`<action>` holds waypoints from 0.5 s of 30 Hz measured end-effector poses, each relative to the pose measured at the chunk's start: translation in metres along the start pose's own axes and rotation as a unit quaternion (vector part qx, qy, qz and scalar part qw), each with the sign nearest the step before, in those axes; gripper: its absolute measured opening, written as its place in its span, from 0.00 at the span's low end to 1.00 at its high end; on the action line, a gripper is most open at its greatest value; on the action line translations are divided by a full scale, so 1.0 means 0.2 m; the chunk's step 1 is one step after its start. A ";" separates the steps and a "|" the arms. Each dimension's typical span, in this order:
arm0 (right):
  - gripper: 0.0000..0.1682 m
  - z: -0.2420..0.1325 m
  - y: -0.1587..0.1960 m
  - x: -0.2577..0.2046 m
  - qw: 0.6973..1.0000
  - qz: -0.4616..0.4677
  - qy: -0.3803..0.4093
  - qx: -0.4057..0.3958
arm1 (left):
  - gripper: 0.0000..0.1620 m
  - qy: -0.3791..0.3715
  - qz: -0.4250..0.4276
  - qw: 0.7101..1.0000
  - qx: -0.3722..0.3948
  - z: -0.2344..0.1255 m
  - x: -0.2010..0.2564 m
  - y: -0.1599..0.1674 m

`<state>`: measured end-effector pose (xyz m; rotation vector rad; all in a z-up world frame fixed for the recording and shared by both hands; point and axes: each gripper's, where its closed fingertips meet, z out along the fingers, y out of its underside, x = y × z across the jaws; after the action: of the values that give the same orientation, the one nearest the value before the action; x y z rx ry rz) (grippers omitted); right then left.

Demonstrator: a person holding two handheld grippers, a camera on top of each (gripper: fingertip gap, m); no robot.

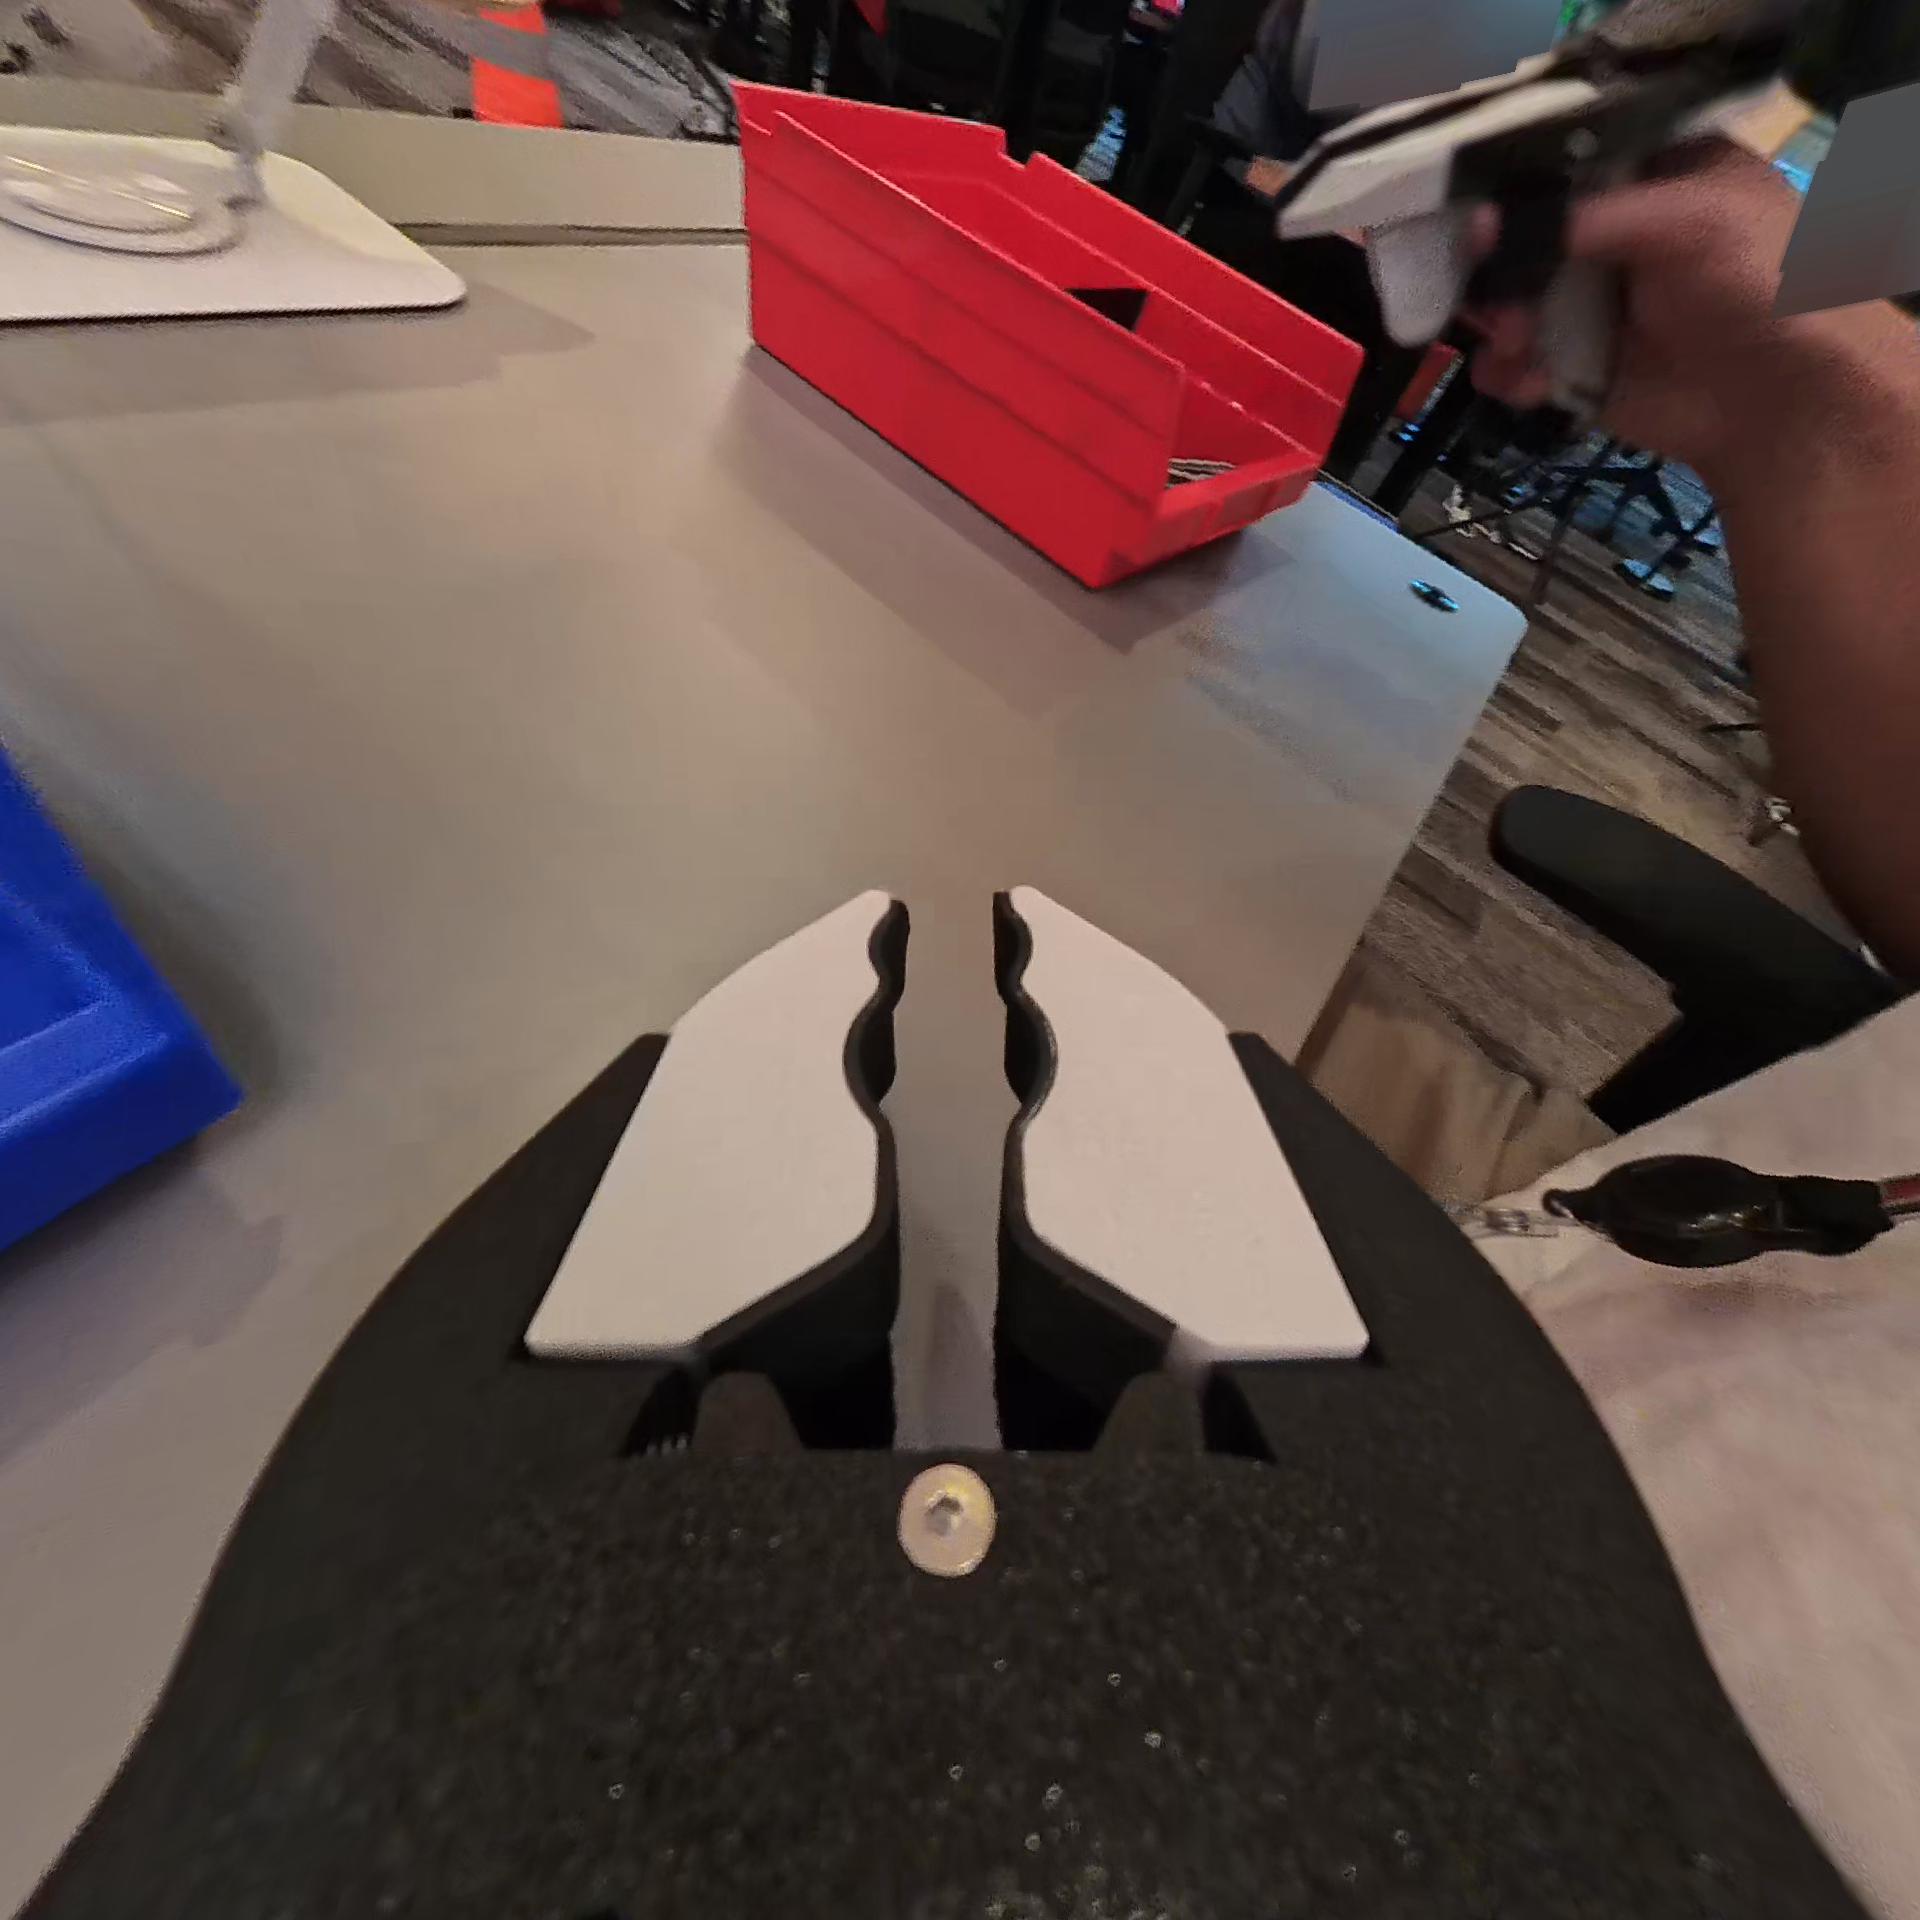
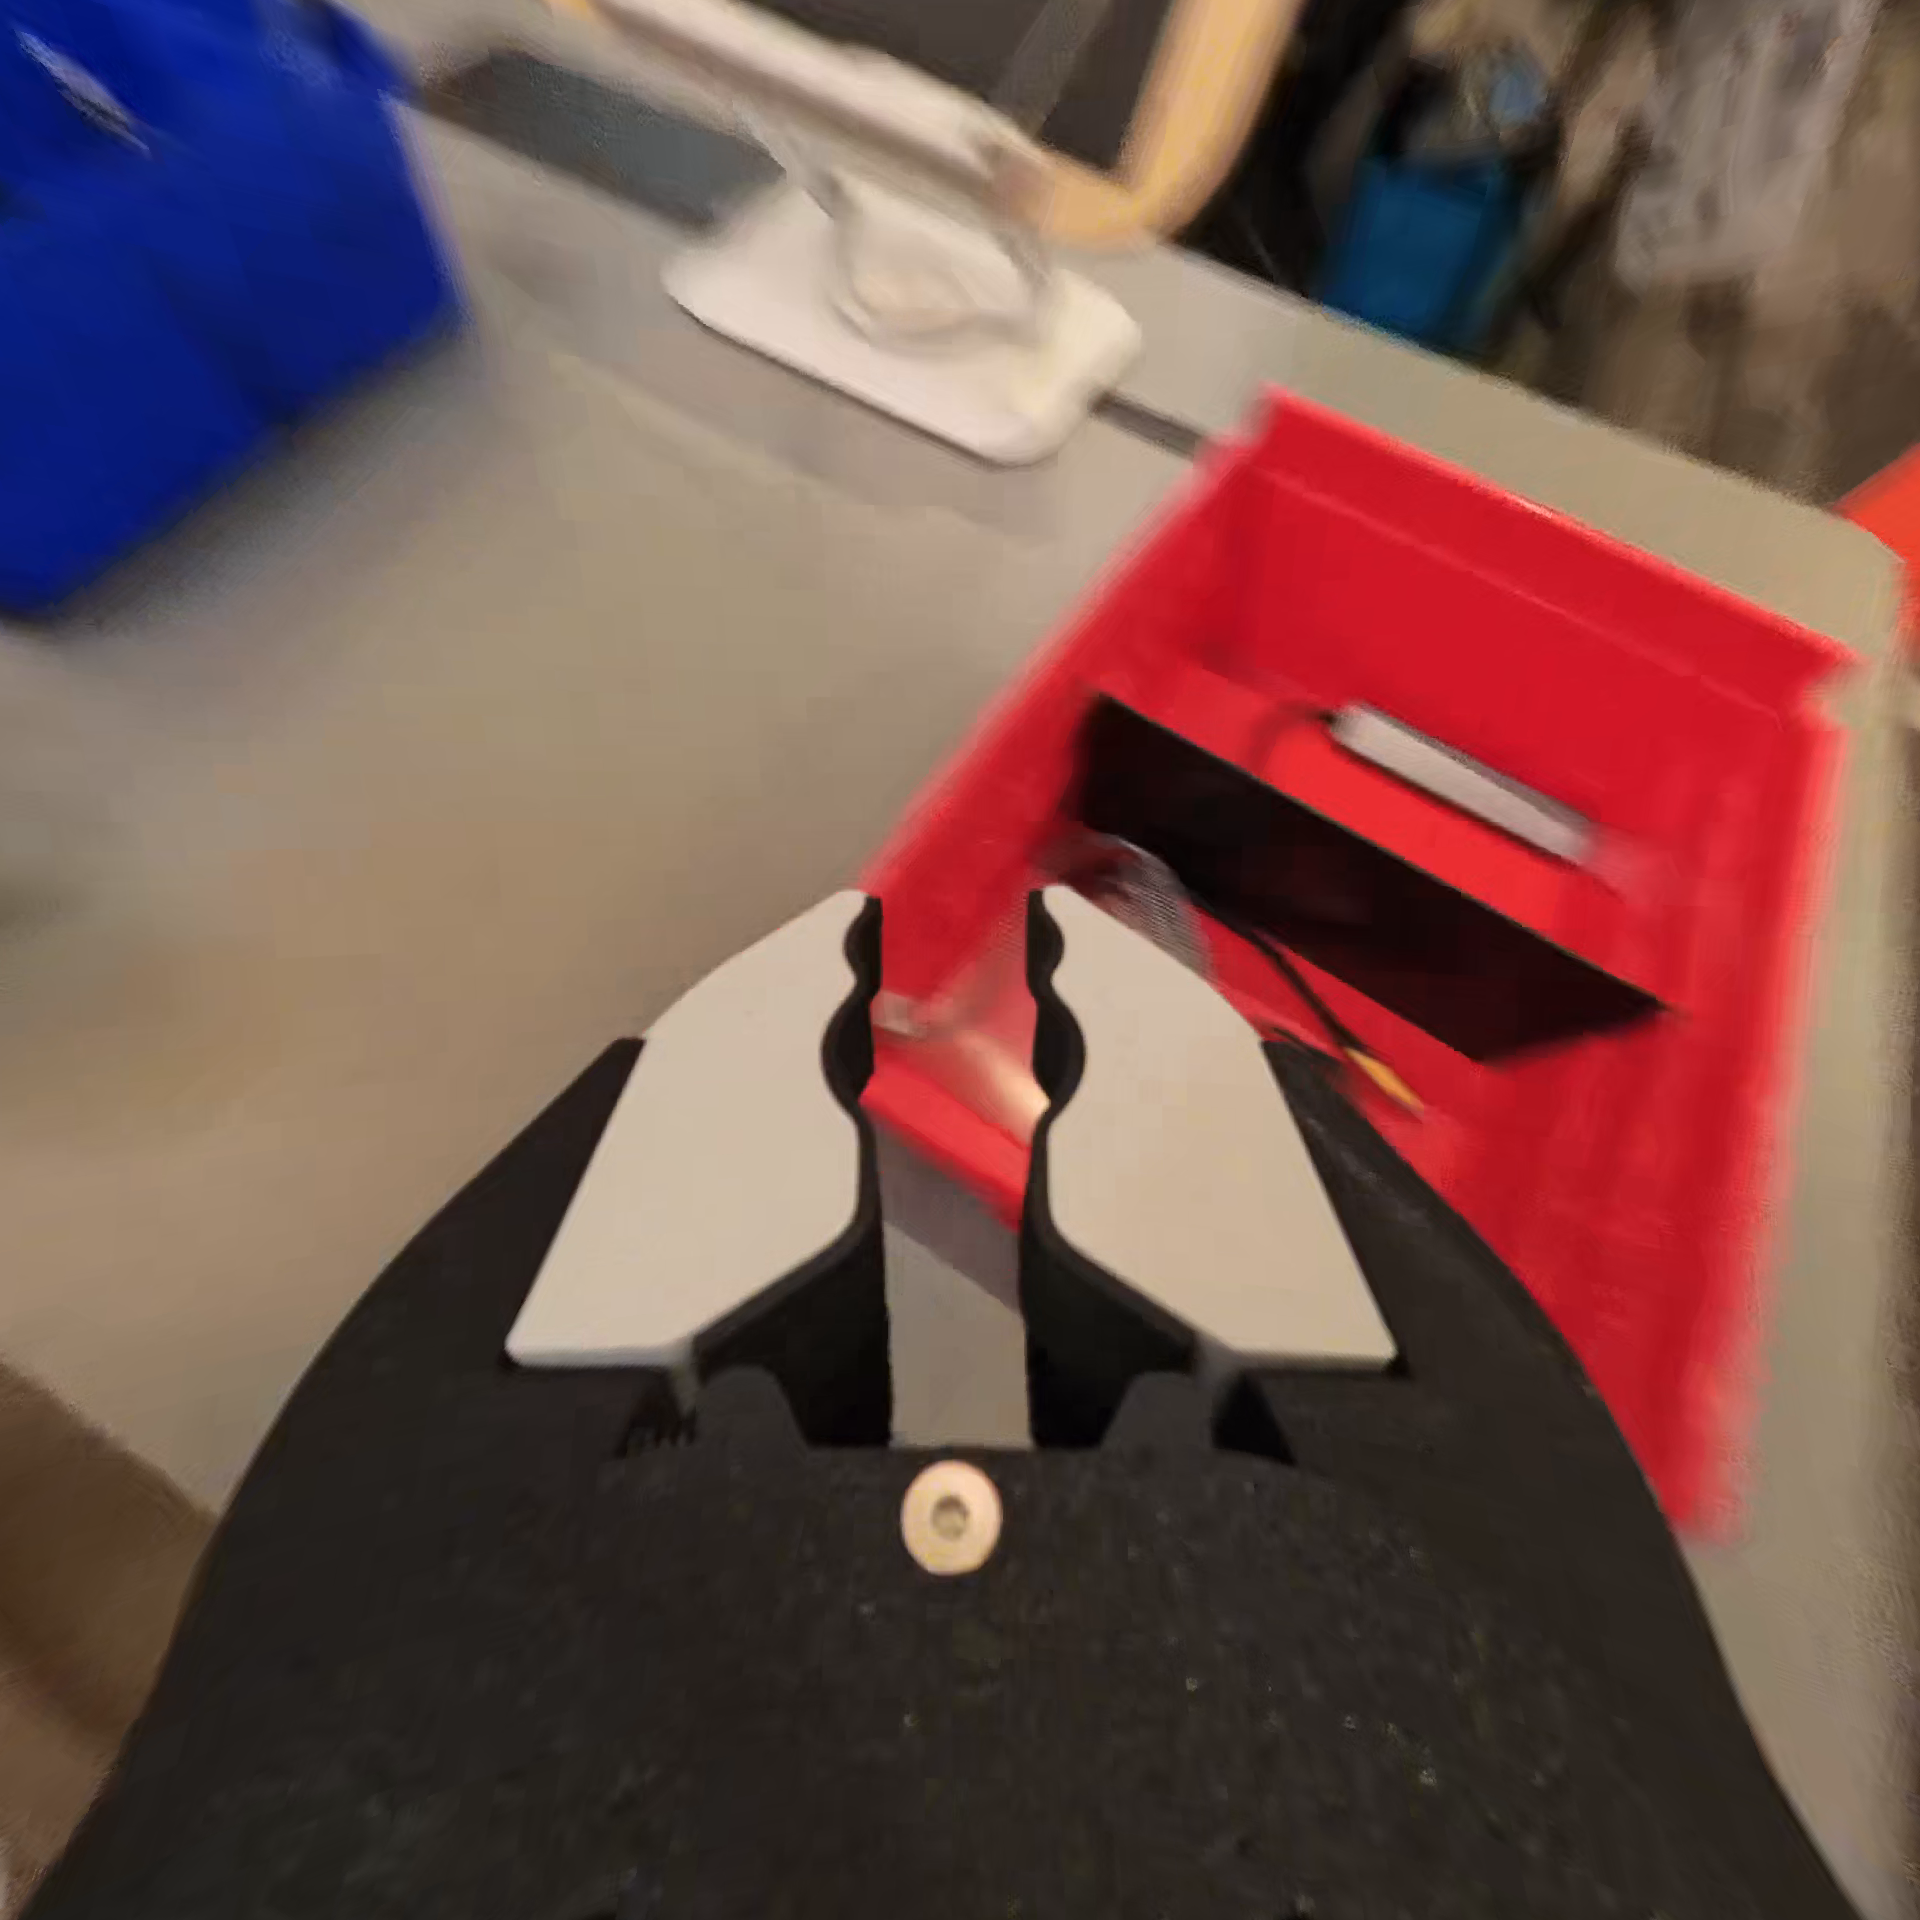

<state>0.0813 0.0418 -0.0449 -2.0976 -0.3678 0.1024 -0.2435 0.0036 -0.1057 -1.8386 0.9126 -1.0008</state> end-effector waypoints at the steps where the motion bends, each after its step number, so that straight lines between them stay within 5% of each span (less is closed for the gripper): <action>1: 0.15 0.01 -0.01 -0.17 0.998 0.009 -0.041 0.052 | 0.09 -0.007 -0.003 1.000 0.004 -0.01 -0.02 0.00; 5: 0.10 0.07 0.05 -0.79 0.958 0.050 -0.202 0.198 | 0.10 0.000 -0.023 1.000 -0.003 -0.01 -0.07 0.03; 9: 0.12 0.16 0.10 -0.96 0.950 0.052 -0.260 0.163 | 0.11 0.003 -0.009 1.000 -0.013 0.00 -0.08 0.04; 15: 0.07 0.25 0.15 -0.88 0.965 0.027 -0.223 0.137 | 0.11 0.007 -0.011 1.000 -0.008 0.00 -0.08 -0.01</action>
<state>-0.0902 0.0143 -0.1097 -1.7969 -0.5311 0.6296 -0.2502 0.0177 -0.1089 -1.8605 0.9116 -1.0247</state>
